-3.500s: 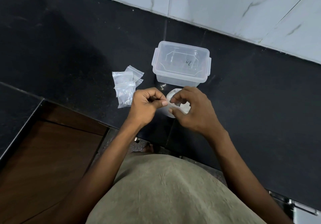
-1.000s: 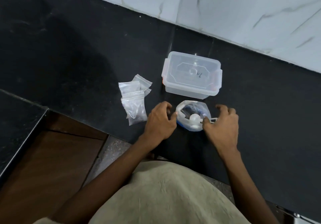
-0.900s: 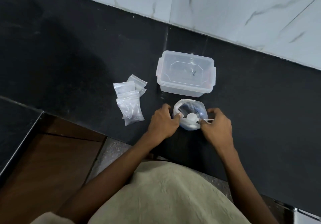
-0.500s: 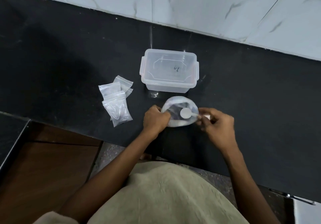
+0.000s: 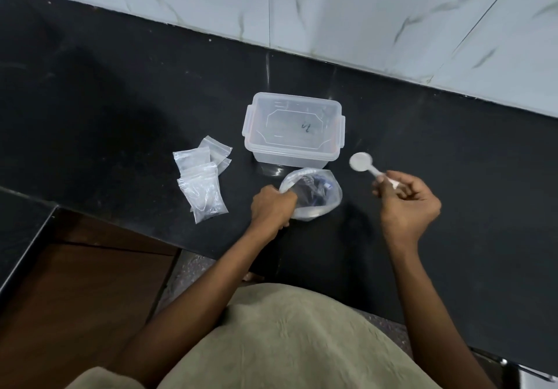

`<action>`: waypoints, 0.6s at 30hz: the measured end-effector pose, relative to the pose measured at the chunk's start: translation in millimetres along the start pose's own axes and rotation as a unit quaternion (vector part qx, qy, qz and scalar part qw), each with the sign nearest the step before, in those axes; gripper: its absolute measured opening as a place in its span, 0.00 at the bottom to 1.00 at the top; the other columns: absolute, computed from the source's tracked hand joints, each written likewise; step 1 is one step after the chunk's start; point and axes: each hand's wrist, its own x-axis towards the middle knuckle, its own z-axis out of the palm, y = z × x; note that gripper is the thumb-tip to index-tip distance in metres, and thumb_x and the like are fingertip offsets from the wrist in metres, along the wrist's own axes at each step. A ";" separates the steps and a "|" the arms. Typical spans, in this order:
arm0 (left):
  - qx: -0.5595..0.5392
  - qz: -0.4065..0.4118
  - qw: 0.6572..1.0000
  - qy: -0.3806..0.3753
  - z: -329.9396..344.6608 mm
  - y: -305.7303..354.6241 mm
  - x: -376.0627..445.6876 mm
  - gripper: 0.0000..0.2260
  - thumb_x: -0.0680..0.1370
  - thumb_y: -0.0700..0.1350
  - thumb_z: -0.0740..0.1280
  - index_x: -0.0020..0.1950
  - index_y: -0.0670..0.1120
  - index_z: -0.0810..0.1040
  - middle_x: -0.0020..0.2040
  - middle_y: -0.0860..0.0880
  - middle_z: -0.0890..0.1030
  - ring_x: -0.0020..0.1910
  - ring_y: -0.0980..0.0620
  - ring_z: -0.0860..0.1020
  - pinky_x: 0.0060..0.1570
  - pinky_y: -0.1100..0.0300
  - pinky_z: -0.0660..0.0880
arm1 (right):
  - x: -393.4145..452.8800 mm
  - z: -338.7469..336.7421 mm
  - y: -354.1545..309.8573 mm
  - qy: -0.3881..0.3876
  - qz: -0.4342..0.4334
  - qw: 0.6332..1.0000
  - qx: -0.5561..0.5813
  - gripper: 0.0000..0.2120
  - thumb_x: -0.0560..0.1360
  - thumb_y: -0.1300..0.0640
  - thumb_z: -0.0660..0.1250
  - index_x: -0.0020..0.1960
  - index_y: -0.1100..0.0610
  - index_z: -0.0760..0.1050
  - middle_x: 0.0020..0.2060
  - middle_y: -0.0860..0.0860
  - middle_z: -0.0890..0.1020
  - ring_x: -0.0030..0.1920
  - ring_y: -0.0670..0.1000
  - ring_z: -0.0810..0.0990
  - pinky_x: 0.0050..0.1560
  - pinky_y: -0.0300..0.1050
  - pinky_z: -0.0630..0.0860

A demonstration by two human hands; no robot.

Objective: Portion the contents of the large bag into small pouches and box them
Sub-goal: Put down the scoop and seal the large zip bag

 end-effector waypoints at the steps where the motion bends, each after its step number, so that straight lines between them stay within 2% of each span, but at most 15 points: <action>1: 0.005 -0.001 1.000 -0.006 0.2 -0.1 -0.4 0.10 0.73 0.50 0.65 0.47 0.44 0.77 0.36 0.44 0.84 0.24 0.49 0.80 0.22 0.63 0.70 | 4.4 -1.1 5.8 0.030 -0.052 0.996 -0.060 0.04 0.75 0.65 0.74 0.50 0.62 0.85 0.39 0.56 0.86 0.37 0.49 0.84 0.42 0.41 0.82; 4: 0.008 -0.001 1.000 -0.027 3.0 -2.7 -0.9 0.10 0.72 0.50 0.66 0.45 0.44 0.78 0.37 0.44 0.84 0.24 0.49 0.79 0.23 0.63 0.71 | 19.8 -0.1 33.4 0.042 -0.191 0.957 -0.212 0.10 0.74 0.70 0.69 0.52 0.64 0.85 0.50 0.58 0.87 0.48 0.54 0.86 0.56 0.39 0.79; 6: 0.013 -0.001 0.999 -0.039 5.4 -3.4 -0.4 0.08 0.72 0.49 0.67 0.45 0.44 0.77 0.37 0.44 0.84 0.25 0.49 0.79 0.24 0.62 0.72 | 25.3 3.3 54.2 0.021 -0.236 0.926 -0.294 0.14 0.72 0.72 0.67 0.54 0.65 0.85 0.55 0.60 0.86 0.52 0.59 0.85 0.60 0.39 0.75; 8: 0.013 0.003 0.999 -0.044 6.6 -3.8 -0.6 0.08 0.73 0.49 0.67 0.44 0.45 0.76 0.37 0.44 0.85 0.25 0.49 0.80 0.24 0.62 0.73 | 23.9 7.3 66.0 -0.016 -0.226 0.912 -0.341 0.14 0.72 0.72 0.68 0.57 0.67 0.83 0.58 0.60 0.84 0.53 0.61 0.83 0.60 0.42 0.75; 11: 0.012 0.011 0.999 -0.049 8.4 -3.7 -1.5 0.08 0.74 0.49 0.67 0.45 0.44 0.77 0.34 0.43 0.85 0.24 0.50 0.80 0.24 0.63 0.73 | 15.3 12.3 75.1 -0.058 -0.202 0.907 -0.364 0.15 0.71 0.72 0.69 0.58 0.69 0.82 0.56 0.62 0.84 0.51 0.64 0.80 0.57 0.49 0.77; 15: 0.021 0.020 0.999 -0.046 7.1 -3.0 -4.1 0.09 0.74 0.49 0.66 0.46 0.43 0.78 0.32 0.42 0.85 0.24 0.48 0.81 0.22 0.65 0.71 | 6.8 18.0 70.1 -0.062 -0.172 0.913 -0.363 0.13 0.70 0.73 0.70 0.54 0.68 0.83 0.50 0.60 0.85 0.48 0.63 0.81 0.52 0.42 0.72; 17: 0.019 0.021 0.998 -0.050 8.4 -2.6 -5.4 0.09 0.73 0.48 0.66 0.46 0.44 0.78 0.34 0.43 0.85 0.28 0.45 0.84 0.24 0.63 0.73 | 6.3 18.2 64.9 -0.039 -0.115 0.935 -0.333 0.08 0.71 0.71 0.69 0.48 0.65 0.83 0.43 0.58 0.84 0.44 0.62 0.81 0.47 0.41 0.70; 18: 0.019 0.021 0.998 -0.053 9.4 -2.9 -5.9 0.08 0.73 0.48 0.66 0.47 0.44 0.78 0.35 0.43 0.85 0.29 0.44 0.84 0.24 0.63 0.74 | 8.6 18.2 63.1 -0.023 -0.073 0.950 -0.302 0.08 0.71 0.69 0.70 0.49 0.64 0.83 0.42 0.57 0.84 0.43 0.60 0.82 0.46 0.39 0.69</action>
